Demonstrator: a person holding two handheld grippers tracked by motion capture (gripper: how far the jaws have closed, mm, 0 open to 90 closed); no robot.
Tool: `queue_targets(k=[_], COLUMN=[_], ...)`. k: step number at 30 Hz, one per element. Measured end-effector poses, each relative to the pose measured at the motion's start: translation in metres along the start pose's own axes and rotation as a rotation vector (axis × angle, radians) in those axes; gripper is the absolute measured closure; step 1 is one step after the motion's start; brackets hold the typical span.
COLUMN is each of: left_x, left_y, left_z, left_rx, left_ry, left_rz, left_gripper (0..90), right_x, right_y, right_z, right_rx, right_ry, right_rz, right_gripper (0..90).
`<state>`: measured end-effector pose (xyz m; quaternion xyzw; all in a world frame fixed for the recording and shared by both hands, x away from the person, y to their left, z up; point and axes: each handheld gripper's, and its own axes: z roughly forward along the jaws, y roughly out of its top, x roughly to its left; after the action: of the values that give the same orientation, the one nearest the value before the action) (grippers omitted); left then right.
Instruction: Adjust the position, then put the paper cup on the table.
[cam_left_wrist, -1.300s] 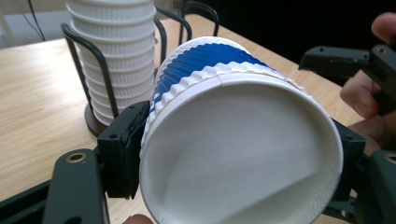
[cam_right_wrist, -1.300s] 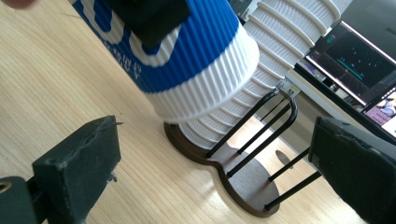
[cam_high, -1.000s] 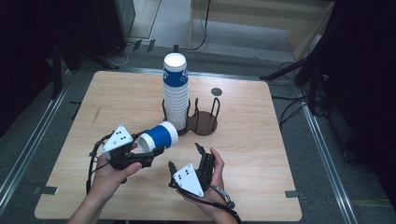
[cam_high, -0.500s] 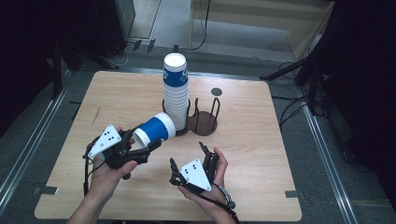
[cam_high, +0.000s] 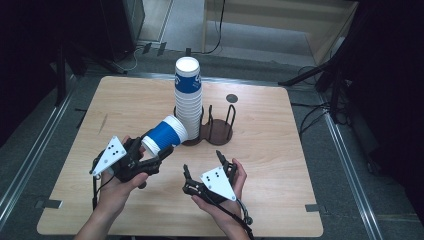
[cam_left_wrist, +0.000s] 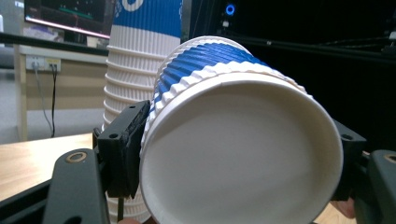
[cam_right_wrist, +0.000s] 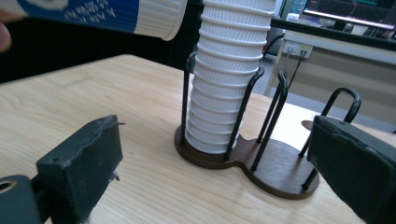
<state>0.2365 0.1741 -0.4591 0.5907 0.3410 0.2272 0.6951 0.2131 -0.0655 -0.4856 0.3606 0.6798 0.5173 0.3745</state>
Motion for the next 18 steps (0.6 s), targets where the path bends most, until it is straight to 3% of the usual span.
queue_targets(k=[4, 7, 14, 15, 18], left_x=[0.001, 0.003, 0.005, 0.005, 0.006], left_y=[-0.002, -0.003, -0.005, -0.006, -0.008], left_z=[0.0, 0.0, -0.001, 0.0, 0.001], left_rx=[-0.004, -0.013, -0.023, -0.032, -0.035], left_ry=[0.002, 0.007, 0.002, -0.006, -0.007], left_rz=[-0.004, -0.015, -0.028, -0.036, -0.035], left_gripper=[25.8, 25.8, 25.8, 25.8, 25.8], right_x=[-0.001, -0.002, -0.001, -0.002, -0.002], right_y=[0.003, 0.012, 0.018, 0.022, 0.027], right_z=[-0.004, -0.009, -0.009, -0.008, -0.009], right_rx=[-0.027, -0.05, -0.053, -0.049, -0.057], right_ry=[0.013, 0.039, 0.069, 0.085, 0.092], right_rz=[0.049, 0.124, 0.172, 0.212, 0.256], right_gripper=[3.6, 3.7, 3.8, 4.0, 5.5])
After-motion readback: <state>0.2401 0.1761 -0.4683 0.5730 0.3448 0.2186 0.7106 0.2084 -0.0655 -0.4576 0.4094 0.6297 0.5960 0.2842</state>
